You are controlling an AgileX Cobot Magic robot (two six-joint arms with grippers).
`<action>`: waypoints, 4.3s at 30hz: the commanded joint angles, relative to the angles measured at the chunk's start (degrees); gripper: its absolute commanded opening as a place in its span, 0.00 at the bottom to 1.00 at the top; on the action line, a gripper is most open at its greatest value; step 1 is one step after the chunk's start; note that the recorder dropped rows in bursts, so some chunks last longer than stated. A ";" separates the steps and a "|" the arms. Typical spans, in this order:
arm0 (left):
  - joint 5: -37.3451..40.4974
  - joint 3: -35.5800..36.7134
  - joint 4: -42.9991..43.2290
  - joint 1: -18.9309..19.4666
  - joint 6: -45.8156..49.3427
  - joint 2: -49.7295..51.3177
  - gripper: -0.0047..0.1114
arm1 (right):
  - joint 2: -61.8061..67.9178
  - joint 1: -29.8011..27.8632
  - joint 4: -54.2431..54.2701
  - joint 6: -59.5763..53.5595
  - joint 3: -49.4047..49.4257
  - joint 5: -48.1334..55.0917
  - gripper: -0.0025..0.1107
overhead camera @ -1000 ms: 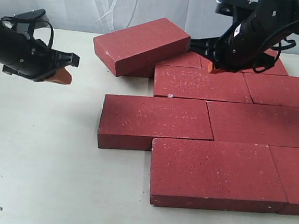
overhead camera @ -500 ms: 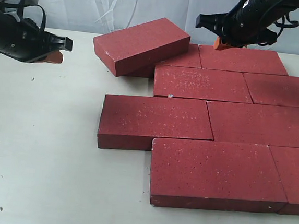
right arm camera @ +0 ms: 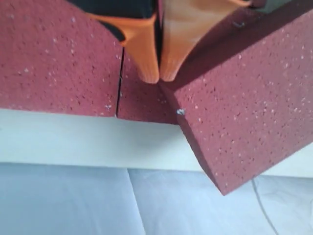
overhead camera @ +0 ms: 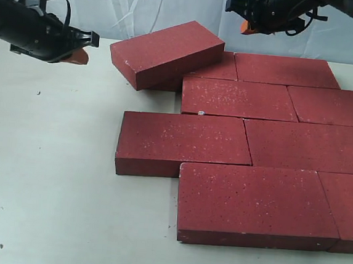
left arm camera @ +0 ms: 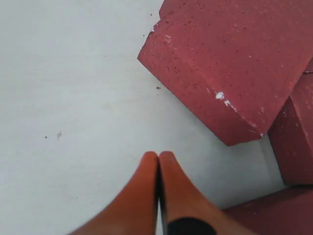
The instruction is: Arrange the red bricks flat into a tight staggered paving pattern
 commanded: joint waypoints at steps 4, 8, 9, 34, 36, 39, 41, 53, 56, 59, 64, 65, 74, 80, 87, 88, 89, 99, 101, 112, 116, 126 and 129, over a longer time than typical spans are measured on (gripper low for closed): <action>1.84 -5.48 -2.60 -0.16 -0.18 7.64 0.04 | 8.92 -0.53 3.73 -2.34 -11.39 0.68 0.02; 4.51 -10.56 -5.02 -0.19 -0.07 12.39 0.04 | 13.99 -0.53 5.22 -2.45 -16.45 -0.76 0.02; 4.81 -11.76 -5.86 -0.19 -0.07 13.38 0.04 | 14.76 -0.53 5.35 -2.45 -16.80 -1.19 0.02; 24.40 -22.81 -3.43 -1.73 -4.29 17.17 0.04 | 7.73 2.44 9.61 -3.96 -25.00 31.05 0.02; 25.32 -22.81 1.88 -1.60 -7.00 15.01 0.04 | 6.06 4.10 5.94 -1.73 -25.00 31.05 0.02; 26.02 -22.55 8.41 -1.60 -12.04 11.77 0.04 | 4.15 6.54 4.57 0.27 -25.00 31.05 0.02; 25.32 -20.98 10.51 -1.60 -13.15 9.19 0.04 | 3.08 8.55 3.51 1.06 -25.00 31.05 0.02; 21.54 -5.93 13.94 4.25 -13.67 -2.58 0.04 | 0.86 20.54 -4.19 8.32 -24.87 31.05 0.02; 18.39 -2.94 15.10 5.39 -13.67 -2.94 0.04 | 1.70 22.89 -4.71 8.86 -24.87 31.05 0.02; 11.62 0.29 16.50 6.11 -13.67 -2.79 0.04 | 3.65 24.84 -6.22 9.19 -24.87 31.05 0.02; 3.02 2.08 15.84 6.11 -13.67 -1.90 0.04 | 7.49 25.53 -5.53 8.51 -24.87 31.05 0.02; 1.13 2.08 15.84 6.11 -13.67 -0.83 0.04 | 8.79 25.53 -4.96 8.51 -24.87 31.05 0.02; -5.31 2.08 15.38 7.39 -13.67 7.44 0.04 | 13.93 25.53 -2.05 7.15 -24.87 31.05 0.02; -6.23 2.08 14.82 8.73 -13.67 9.11 0.04 | 16.09 25.53 -0.27 6.09 -24.87 31.05 0.02; -7.27 2.08 14.57 10.90 -13.67 9.11 0.04 | 17.42 25.53 1.73 5.33 -24.87 31.05 0.02; -7.36 2.08 14.55 11.28 -13.67 9.11 0.04 | 17.42 25.53 2.02 5.21 -24.87 31.05 0.02; -7.36 2.08 14.55 11.73 -13.67 9.11 0.04 | 17.42 25.53 2.19 5.22 -24.87 31.05 0.02; -7.85 2.08 15.58 12.70 -13.53 9.11 0.04 | 17.42 25.40 -4.42 8.39 -24.87 31.05 0.02; -8.08 2.08 16.11 13.13 -13.53 9.11 0.04 | 17.42 25.40 -8.76 10.92 -24.87 31.05 0.02; -7.84 2.08 15.34 17.42 -13.53 9.11 0.04 | 17.31 25.40 -17.15 17.40 -24.87 31.05 0.02; -7.84 2.08 14.81 17.60 -13.53 9.11 0.04 | 16.78 25.10 -20.37 19.86 -24.87 31.05 0.02; -8.19 2.08 11.04 17.60 -10.66 9.11 0.04 | 12.96 20.41 -18.38 21.23 -24.87 31.05 0.02; -7.88 2.08 4.20 17.06 -3.51 9.11 0.04 | 11.90 19.88 -18.26 21.23 -24.87 31.05 0.02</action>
